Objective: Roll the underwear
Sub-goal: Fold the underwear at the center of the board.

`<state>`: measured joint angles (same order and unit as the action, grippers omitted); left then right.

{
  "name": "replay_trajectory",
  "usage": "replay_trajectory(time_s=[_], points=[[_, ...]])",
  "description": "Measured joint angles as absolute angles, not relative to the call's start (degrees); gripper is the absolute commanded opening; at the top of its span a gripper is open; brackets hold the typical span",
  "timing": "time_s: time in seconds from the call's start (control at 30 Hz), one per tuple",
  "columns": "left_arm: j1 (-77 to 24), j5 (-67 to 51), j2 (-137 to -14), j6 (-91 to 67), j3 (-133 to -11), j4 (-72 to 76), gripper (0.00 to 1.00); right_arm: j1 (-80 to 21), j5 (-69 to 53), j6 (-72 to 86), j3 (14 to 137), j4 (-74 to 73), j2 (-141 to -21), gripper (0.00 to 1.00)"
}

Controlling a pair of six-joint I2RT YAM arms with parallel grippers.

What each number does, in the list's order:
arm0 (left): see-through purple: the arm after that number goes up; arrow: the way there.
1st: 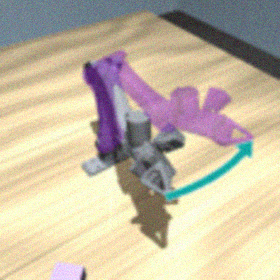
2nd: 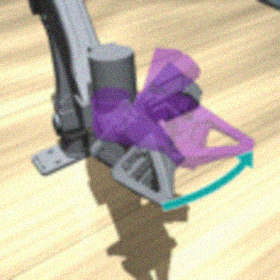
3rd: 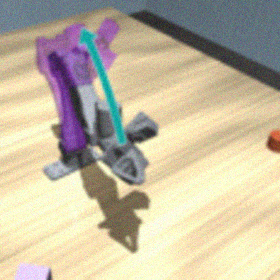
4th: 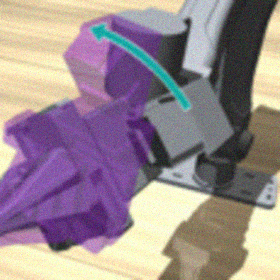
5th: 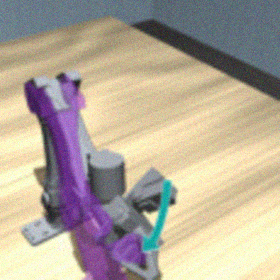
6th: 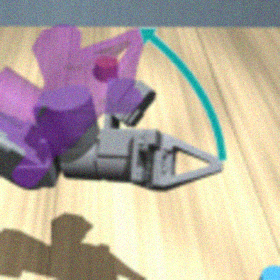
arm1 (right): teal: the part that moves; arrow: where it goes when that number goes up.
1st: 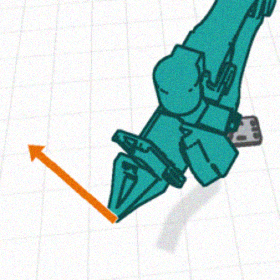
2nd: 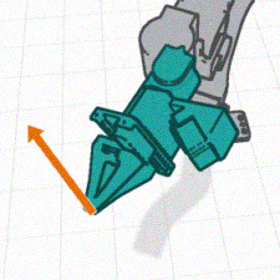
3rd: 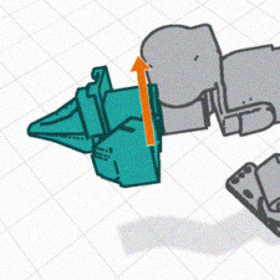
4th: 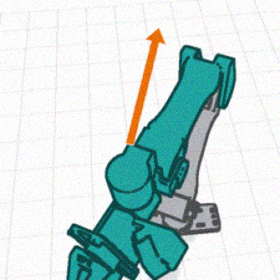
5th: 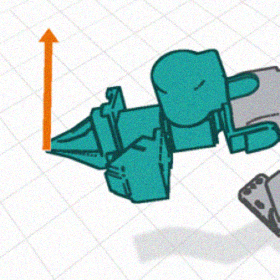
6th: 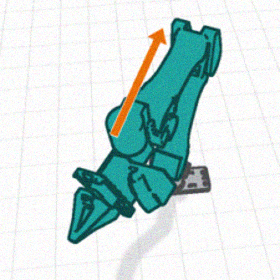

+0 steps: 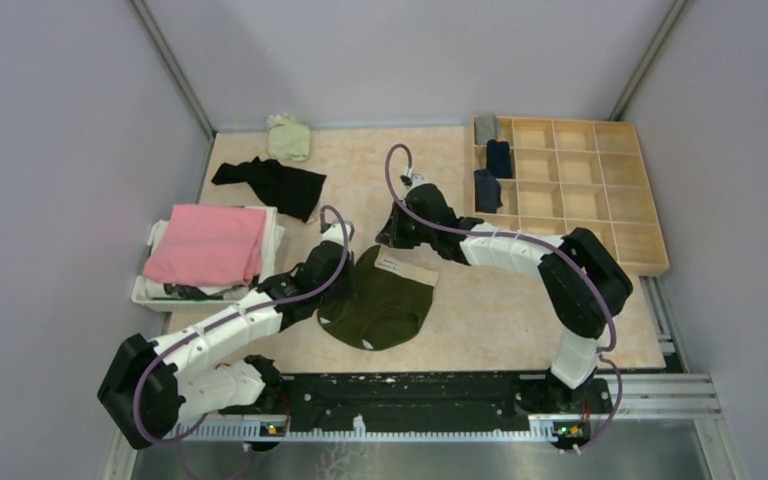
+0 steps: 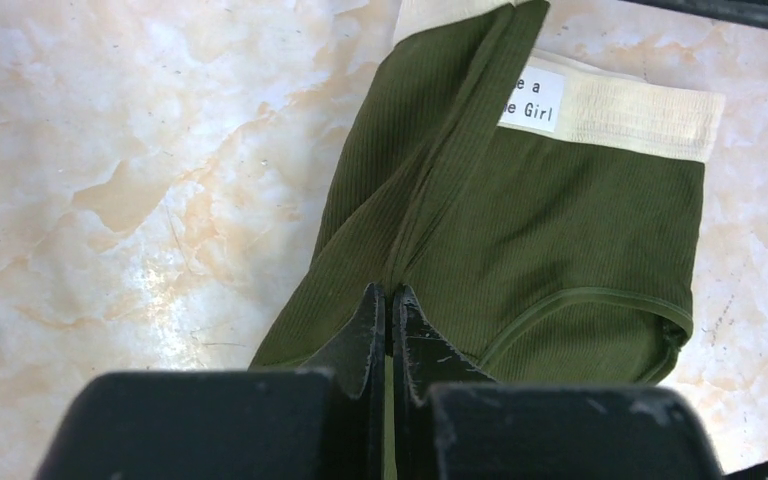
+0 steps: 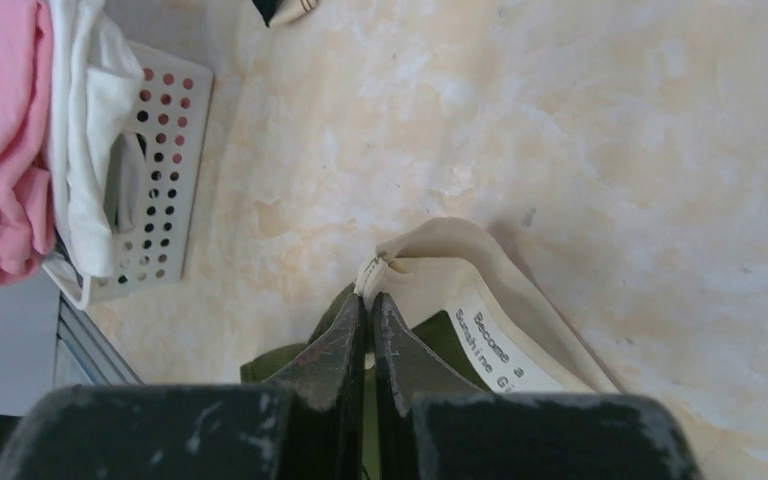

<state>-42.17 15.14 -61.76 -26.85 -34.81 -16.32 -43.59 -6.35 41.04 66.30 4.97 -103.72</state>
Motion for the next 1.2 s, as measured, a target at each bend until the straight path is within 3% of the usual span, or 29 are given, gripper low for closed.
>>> replay_trajectory(time_s=[0.57,1.2], points=[[-50.3,12.8,-62.0,-27.4,-36.4,-17.4,0.00,-43.6,-2.4,39.6,52.3,3.4,-90.1,0.00],[-54.8,12.8,-67.9,-28.4,-38.5,-18.1,0.00,-43.6,1.2,39.7,47.1,2.1,-89.5,0.01]])
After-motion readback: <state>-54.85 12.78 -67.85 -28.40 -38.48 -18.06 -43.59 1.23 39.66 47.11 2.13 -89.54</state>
